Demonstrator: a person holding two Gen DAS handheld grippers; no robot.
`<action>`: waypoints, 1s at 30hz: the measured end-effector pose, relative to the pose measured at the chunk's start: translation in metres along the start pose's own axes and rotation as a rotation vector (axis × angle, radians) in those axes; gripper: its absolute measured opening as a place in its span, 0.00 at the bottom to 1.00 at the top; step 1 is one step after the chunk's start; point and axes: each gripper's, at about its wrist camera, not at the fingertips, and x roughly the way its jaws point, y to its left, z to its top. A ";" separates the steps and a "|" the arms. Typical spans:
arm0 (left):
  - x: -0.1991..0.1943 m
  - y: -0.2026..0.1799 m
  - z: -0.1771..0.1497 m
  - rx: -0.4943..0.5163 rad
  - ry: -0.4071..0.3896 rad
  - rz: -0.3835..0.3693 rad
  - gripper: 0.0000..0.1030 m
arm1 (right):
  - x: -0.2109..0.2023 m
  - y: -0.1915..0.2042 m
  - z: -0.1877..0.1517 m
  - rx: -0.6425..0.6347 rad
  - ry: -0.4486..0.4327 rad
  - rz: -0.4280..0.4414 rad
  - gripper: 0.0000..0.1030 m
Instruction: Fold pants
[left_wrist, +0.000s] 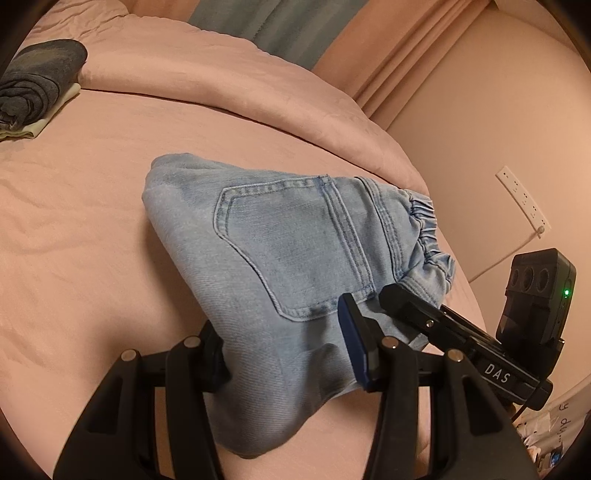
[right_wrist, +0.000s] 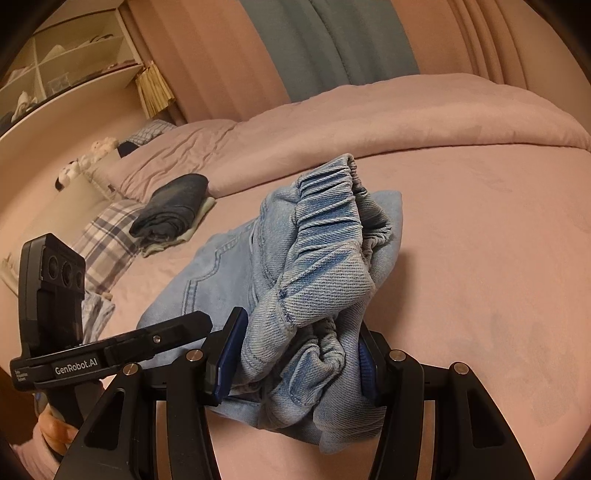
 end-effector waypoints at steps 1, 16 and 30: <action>-0.001 0.002 0.001 -0.004 -0.001 0.003 0.48 | 0.003 0.001 0.002 -0.001 0.001 0.003 0.55; 0.001 0.023 0.041 -0.010 -0.041 0.028 0.49 | 0.040 0.009 0.045 -0.032 -0.021 0.031 0.55; 0.010 0.045 0.056 0.007 -0.052 0.023 0.49 | 0.075 0.002 0.084 -0.055 -0.053 -0.002 0.55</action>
